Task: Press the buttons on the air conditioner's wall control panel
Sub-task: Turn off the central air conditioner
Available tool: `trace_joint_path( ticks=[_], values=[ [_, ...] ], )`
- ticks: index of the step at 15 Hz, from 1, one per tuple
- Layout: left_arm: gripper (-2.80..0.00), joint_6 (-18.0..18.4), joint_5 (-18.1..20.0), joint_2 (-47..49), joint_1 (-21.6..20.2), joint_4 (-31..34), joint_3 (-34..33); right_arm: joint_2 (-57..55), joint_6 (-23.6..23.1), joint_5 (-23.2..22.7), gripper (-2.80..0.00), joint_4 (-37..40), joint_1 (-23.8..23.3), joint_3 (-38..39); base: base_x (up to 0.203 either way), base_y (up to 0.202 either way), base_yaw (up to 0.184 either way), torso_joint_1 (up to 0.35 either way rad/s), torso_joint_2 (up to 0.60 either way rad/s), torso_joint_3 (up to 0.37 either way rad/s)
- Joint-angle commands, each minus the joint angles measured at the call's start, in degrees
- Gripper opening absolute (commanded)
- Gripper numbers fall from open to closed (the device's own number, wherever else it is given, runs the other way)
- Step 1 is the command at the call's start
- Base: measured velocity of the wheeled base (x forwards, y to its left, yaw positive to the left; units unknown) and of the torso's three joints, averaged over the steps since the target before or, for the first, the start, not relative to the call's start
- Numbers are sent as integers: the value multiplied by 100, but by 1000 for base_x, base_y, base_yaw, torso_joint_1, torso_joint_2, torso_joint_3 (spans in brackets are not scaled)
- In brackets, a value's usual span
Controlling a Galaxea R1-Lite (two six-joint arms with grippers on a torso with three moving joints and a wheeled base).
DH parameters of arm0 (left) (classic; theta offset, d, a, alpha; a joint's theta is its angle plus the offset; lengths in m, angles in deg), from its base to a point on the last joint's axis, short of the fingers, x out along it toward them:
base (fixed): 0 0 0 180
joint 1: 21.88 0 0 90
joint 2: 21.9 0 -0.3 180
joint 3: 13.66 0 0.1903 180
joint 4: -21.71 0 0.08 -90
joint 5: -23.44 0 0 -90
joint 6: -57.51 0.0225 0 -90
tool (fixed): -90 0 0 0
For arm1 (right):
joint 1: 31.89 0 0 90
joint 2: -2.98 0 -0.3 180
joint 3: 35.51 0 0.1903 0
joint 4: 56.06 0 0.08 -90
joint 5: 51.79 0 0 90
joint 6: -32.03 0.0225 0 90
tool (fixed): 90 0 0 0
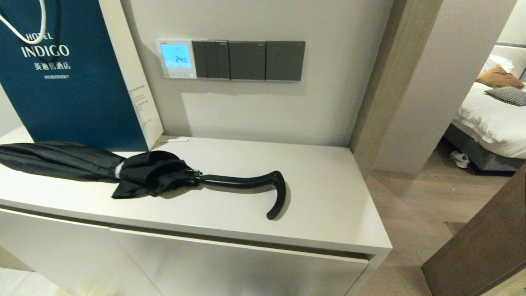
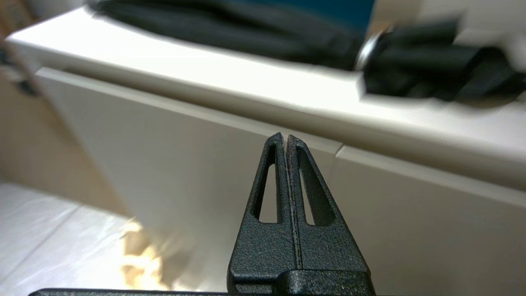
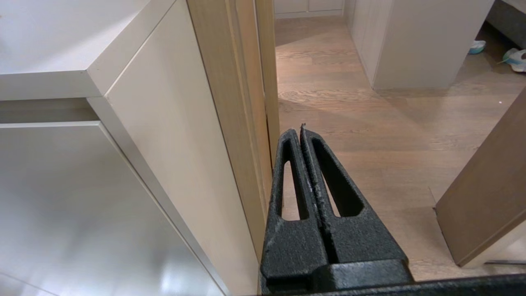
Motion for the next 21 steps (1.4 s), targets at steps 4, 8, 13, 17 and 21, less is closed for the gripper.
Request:
trace_joint_path(
  ticks=[4,8,13,17,21],
  values=[
    [-280,67,-41,-686,-243,45,-674,-8,-2,2,-280,0,0,9,0,0,0,0,0,0],
    [-280,82,-16,-704,-231,14,-852,-8,-2,2,-280,0,0,9,0,0,0,0,0,0],
    [-280,346,941,-1805,-193,268,-1164,-8,-2,2,-280,0,0,9,0,0,0,0,0,0],
    [-280,321,1549,-1828,-191,360,-1270,-8,-2,2,-280,0,0,9,0,0,0,0,0,0],
    [-280,267,1604,-1826,-180,109,-1411,-8,-2,2,-280,0,0,9,0,0,0,0,0,0]
  ],
)
